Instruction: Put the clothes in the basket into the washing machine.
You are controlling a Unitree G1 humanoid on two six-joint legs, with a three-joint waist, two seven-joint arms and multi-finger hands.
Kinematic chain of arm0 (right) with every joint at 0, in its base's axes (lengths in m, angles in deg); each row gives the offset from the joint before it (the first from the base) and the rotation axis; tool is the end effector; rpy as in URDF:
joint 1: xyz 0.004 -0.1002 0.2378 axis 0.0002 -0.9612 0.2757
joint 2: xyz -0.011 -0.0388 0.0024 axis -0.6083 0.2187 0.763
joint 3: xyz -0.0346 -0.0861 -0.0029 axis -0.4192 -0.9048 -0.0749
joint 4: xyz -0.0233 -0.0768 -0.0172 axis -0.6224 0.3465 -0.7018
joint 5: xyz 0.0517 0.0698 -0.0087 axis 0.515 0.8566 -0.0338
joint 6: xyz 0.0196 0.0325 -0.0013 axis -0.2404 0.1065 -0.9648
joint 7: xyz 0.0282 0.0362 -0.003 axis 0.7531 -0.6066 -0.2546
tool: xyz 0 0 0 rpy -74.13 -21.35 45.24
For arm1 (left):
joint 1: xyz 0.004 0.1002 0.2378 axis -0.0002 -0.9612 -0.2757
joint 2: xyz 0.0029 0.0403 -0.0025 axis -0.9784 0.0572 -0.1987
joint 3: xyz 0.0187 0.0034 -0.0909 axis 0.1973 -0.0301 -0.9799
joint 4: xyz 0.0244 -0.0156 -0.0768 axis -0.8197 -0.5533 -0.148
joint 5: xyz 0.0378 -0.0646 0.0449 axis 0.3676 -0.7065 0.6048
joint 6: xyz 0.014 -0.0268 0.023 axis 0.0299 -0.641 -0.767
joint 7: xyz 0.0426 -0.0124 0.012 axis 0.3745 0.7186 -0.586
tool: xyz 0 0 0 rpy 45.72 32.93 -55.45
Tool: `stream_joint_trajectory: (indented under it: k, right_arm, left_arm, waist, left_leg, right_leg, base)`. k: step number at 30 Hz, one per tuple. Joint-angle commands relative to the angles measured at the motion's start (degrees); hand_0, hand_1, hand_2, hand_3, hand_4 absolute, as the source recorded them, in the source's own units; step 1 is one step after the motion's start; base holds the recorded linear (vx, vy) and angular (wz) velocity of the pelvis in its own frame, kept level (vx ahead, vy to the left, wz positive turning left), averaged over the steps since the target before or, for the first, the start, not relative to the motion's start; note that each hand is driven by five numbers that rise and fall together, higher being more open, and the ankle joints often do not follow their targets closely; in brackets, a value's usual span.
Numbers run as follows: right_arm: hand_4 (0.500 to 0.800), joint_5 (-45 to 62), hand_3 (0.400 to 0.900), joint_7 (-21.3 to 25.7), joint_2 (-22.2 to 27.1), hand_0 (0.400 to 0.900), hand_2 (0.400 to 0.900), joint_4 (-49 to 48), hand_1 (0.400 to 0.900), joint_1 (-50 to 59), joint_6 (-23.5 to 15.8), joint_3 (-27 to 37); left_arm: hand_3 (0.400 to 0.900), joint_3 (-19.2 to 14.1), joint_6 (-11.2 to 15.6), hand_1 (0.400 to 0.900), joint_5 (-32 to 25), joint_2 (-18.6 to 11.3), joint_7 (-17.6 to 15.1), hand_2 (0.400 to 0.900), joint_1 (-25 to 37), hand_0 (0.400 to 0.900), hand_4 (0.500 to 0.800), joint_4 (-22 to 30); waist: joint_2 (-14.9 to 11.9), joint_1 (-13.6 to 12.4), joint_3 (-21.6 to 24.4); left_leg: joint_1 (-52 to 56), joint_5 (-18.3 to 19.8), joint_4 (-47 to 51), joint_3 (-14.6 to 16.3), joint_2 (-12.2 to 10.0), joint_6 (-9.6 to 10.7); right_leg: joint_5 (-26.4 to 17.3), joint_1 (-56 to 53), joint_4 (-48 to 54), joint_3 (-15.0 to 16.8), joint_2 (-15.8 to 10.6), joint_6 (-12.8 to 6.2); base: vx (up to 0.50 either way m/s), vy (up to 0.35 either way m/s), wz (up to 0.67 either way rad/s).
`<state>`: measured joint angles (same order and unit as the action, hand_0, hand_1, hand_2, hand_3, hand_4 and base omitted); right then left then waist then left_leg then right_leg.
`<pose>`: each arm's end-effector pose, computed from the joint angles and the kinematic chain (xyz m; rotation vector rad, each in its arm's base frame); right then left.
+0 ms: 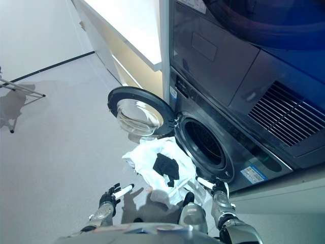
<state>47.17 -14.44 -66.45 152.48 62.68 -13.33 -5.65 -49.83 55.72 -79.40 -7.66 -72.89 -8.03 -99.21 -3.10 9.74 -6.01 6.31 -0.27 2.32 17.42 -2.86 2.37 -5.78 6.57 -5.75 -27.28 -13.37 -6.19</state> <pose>0.1299 -0.1890 -0.0808 0.0108 0.9537 -0.3828 0.1007 0.1812 -0.0901 0.0119 0.9791 0.3571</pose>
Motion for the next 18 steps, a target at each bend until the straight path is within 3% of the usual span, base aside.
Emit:
stream_joint_trajectory:
  k: [1, 18]
  right_arm:
    - [0.8, 0.3, 0.9, 0.1, -0.3, 0.9, 0.9, -0.2, 0.9, 5.4, -3.8, -0.7]
    - [0.8, 1.4, 0.9, -0.1, -0.7, 0.9, 0.9, -0.1, 0.9, 5.6, -4.1, -0.3]
  left_arm:
    - [0.9, 0.6, 3.7, 0.9, 1.9, -1.1, -0.1, 0.9, 1.8, 0.9, 0.8, 0.7]
    - [0.9, -0.2, 4.0, 0.9, 0.5, -1.1, 0.1, 0.9, 1.6, 0.9, 0.8, -0.1]
  waist:
    - [0.1, 0.6, -0.6]
    - [0.1, 0.7, -0.8]
  left_leg:
    - [0.3, 4.5, -1.2, -0.9, 0.0, -1.8]
    - [0.1, 4.3, -1.0, -0.8, -0.1, -1.7]
  right_leg:
    - [-2.5, 2.2, -0.4, 1.3, -3.6, -4.87]
    - [-2.6, 2.4, 0.0, 1.5, -3.4, -4.8]
  base:
    - [0.0, 0.0, 0.0]
    - [0.0, 0.0, 0.0]
